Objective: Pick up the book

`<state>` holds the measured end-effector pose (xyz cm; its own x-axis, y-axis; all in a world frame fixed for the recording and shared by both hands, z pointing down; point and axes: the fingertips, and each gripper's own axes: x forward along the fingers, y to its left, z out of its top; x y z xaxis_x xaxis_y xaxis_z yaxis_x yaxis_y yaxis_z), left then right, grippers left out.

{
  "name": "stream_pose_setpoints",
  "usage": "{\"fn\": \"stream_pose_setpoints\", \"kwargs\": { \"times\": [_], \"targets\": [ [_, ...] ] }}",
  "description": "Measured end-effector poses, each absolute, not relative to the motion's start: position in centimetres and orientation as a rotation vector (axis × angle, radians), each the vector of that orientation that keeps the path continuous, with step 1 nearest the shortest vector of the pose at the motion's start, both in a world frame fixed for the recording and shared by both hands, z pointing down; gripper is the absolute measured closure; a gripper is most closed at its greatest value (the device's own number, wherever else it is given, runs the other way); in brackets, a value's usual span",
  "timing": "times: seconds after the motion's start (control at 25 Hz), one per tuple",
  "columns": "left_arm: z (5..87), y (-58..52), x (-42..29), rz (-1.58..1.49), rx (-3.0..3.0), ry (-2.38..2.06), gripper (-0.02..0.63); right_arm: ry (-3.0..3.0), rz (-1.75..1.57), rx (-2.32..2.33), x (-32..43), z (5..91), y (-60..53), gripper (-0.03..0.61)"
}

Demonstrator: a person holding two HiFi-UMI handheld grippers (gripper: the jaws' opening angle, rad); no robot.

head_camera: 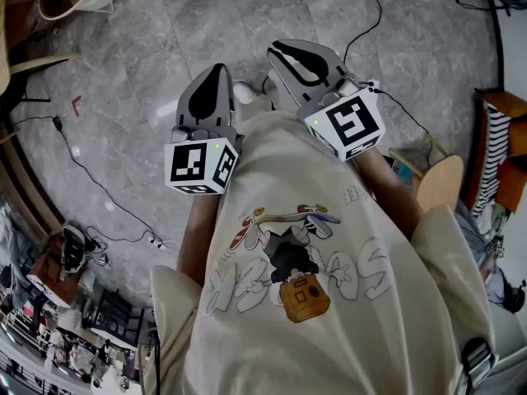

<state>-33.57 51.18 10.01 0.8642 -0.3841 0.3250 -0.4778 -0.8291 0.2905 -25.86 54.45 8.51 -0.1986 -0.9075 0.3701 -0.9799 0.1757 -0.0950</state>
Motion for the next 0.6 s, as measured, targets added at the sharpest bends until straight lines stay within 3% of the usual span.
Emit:
{"fn": "stream_pose_setpoints", "kwargs": {
  "times": [0.6],
  "targets": [
    [8.4,48.3,-23.1,0.412,2.731,-0.67,0.607,-2.296,0.51,1.871,-16.0,7.4,51.3,0.524]
  ]
}}
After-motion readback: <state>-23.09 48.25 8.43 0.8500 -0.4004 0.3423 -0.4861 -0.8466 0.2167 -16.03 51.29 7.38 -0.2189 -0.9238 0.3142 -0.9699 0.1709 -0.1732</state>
